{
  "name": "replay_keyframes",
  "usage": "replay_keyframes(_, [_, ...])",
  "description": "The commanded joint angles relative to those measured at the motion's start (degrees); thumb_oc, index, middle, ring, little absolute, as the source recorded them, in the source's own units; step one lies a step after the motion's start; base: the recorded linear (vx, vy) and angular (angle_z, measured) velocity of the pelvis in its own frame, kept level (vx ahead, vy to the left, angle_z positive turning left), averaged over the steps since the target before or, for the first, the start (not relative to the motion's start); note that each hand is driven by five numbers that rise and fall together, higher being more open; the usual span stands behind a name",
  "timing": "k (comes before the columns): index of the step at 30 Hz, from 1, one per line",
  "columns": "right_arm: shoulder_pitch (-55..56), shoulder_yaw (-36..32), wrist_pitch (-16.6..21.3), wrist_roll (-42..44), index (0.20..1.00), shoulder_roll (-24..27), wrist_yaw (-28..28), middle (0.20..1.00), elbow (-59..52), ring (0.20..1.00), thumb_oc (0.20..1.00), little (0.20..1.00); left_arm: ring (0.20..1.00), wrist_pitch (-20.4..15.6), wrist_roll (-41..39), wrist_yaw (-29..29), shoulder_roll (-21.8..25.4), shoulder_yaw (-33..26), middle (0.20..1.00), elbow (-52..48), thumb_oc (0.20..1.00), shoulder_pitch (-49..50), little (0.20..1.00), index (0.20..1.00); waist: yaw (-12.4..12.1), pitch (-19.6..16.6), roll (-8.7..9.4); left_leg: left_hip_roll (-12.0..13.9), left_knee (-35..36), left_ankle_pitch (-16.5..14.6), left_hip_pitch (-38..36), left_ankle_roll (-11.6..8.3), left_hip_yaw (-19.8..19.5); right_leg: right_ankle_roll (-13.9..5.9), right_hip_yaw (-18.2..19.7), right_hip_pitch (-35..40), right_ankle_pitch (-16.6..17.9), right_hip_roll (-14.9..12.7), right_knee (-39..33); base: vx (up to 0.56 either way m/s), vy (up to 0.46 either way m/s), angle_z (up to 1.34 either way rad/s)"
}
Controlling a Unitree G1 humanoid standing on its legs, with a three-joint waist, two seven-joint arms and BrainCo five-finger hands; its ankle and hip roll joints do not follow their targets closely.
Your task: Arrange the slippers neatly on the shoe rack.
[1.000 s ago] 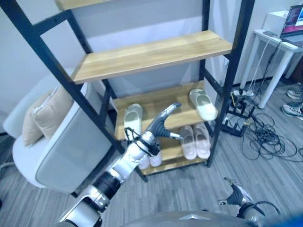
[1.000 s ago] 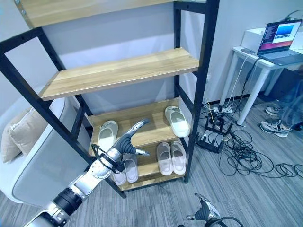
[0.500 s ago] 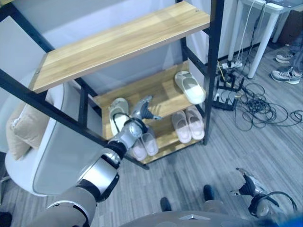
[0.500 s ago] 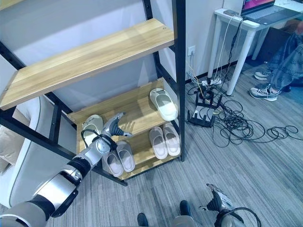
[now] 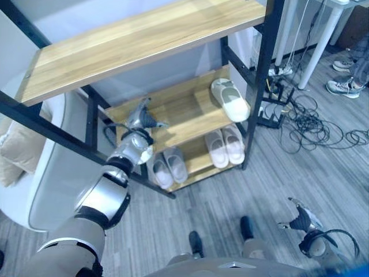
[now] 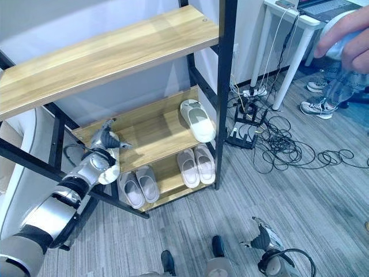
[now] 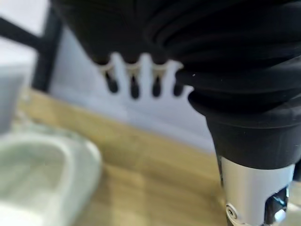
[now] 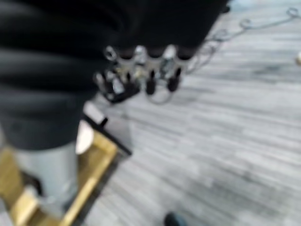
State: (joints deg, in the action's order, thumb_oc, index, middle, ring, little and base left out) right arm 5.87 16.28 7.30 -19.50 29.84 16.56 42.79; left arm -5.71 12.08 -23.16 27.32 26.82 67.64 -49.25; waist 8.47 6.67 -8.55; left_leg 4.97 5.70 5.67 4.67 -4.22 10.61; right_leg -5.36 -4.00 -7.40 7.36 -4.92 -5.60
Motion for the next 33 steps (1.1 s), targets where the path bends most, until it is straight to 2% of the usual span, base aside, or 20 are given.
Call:
replay_keyframes(1, [-1.6,1.4,1.7,-0.4,1.000,0.0,1.1,1.000,-2.4,1.000,1.000,1.000,1.000,0.3,2.3,-3.0,3.5,-1.6,1.000,4.3,1.000,-8.2,1.000,1.000,-0.4,1.1,1.84,0.0,-0.7,-2.8,0.9,-1.86,-4.0,-4.37,-0.2,0.3,-5.5,-3.5,1.5,0.00,0.000,0.00])
replay_keyframes(7, [-2.7,2.0,1.9,-0.5,1.000,0.3,1.7,1.000,-3.1,1.000,1.000,1.000,1.000,1.0,3.4,-3.6,6.3,-1.0,1.000,5.3,1.000,-10.0,1.000,1.000,-0.6,2.3,2.73,0.2,-0.7,-2.3,2.8,-1.87,-4.1,-4.35,0.1,-1.9,-5.3,-3.3,2.2,-0.03,0.008,-0.02])
replay_keyframes(13, [-5.1,3.5,1.8,0.0,1.000,0.6,2.3,1.000,-2.5,1.000,1.000,1.000,1.000,1.2,2.2,-3.5,9.3,0.5,1.000,6.8,1.000,-14.7,1.000,1.000,-0.9,4.6,4.77,0.9,-0.7,-1.1,6.4,-2.04,-4.6,-4.44,0.2,-5.6,-4.4,-3.1,2.9,-0.06,0.003,-0.02])
replay_keyframes(21, [-7.3,3.8,1.8,2.2,1.000,-0.8,3.6,1.000,-2.1,1.000,1.000,1.000,1.000,1.7,1.8,-4.6,12.2,2.4,1.000,8.1,1.000,-19.0,1.000,1.000,-1.6,5.7,6.69,1.0,-0.7,-0.3,9.6,-2.22,-5.3,-4.67,-0.5,-8.1,-3.2,-3.2,2.6,0.00,0.000,0.00])
replay_keyframes(33, [-6.8,4.6,2.3,3.2,1.000,-2.1,2.6,1.000,-0.1,1.000,1.000,1.000,1.000,3.3,4.8,-4.4,12.6,4.5,1.000,8.3,1.000,-21.5,1.000,1.000,-2.2,6.4,7.19,0.6,-0.7,-0.3,10.2,-2.18,-6.1,-4.77,-1.3,-8.0,-3.4,-3.7,2.8,-0.01,0.006,0.03])
